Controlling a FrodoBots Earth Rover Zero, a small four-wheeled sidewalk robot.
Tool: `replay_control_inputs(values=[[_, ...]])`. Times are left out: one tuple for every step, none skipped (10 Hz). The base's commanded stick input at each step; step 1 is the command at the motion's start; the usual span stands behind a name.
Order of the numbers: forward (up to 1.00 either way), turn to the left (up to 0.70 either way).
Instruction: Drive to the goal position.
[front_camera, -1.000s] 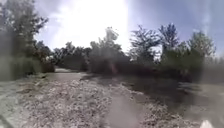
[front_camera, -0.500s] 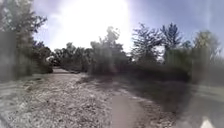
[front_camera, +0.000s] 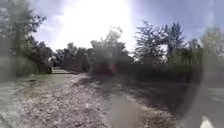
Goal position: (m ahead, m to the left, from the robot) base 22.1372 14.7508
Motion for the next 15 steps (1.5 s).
replay_control_inputs(values=[[0.85,0.00],[0.85,0.21],[0.85,0.32],[0.85,0.25],[0.85,0.14],[0.85,0.00],[0.85,0.00],[0.85,0.05],[0.85,0.16],[0.85,0.29],[0.85,0.34],[0.85,0.24],[0.85,0.12],[0.85,0.00],[0.85,0.00]])
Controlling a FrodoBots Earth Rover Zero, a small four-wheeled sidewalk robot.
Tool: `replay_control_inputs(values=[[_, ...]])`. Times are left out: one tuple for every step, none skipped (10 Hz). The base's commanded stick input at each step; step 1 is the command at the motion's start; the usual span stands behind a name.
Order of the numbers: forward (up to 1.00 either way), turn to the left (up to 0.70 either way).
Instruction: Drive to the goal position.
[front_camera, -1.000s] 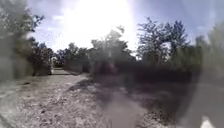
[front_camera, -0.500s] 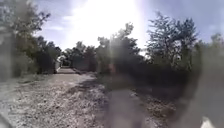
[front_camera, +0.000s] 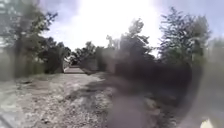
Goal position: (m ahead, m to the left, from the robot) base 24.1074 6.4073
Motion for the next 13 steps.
replay_control_inputs(values=[[0.85,0.00],[0.85,0.00],[0.85,0.00],[0.85,0.00],[0.85,0.10],[0.85,0.33],[0.85,0.31],[0.85,0.06],[0.85,0.00],[0.85,0.00],[0.85,0.00],[0.85,0.00],[0.85,0.00]])
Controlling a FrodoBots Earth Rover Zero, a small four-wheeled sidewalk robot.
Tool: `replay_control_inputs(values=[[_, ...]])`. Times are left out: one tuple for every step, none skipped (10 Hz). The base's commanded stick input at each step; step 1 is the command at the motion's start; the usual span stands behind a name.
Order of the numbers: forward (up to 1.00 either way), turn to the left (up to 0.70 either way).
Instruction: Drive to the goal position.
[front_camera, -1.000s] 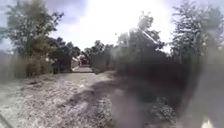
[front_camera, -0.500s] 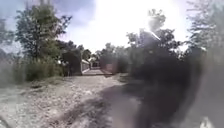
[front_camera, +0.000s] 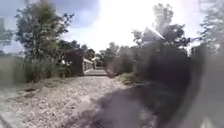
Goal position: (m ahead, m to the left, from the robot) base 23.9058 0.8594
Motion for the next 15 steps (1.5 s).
replay_control_inputs(values=[[0.85,0.00],[0.85,0.00],[0.85,0.00],[0.85,0.00],[0.85,0.00],[0.85,0.00],[0.85,0.00],[0.85,0.00],[0.85,-0.20],[0.85,-0.34],[0.85,-0.14],[0.85,0.00],[0.85,0.00],[0.85,0.00],[0.85,0.00]])
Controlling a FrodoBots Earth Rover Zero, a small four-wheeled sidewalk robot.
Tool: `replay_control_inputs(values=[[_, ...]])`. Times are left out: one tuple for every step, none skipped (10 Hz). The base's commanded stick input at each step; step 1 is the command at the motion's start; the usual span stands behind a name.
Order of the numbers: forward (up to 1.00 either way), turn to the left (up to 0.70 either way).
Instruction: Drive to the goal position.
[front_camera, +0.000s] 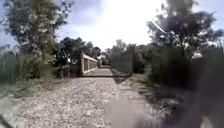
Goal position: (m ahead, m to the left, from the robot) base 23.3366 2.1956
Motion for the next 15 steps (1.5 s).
replay_control_inputs(values=[[0.85,0.00],[0.85,0.00],[0.85,0.00],[0.85,0.00],[0.85,0.00],[0.85,0.00],[0.85,0.00],[0.85,0.00],[0.85,0.00],[0.85,0.00],[0.85,-0.10],[0.85,-0.29],[0.85,-0.33],[0.85,0.00],[0.85,-0.05]])
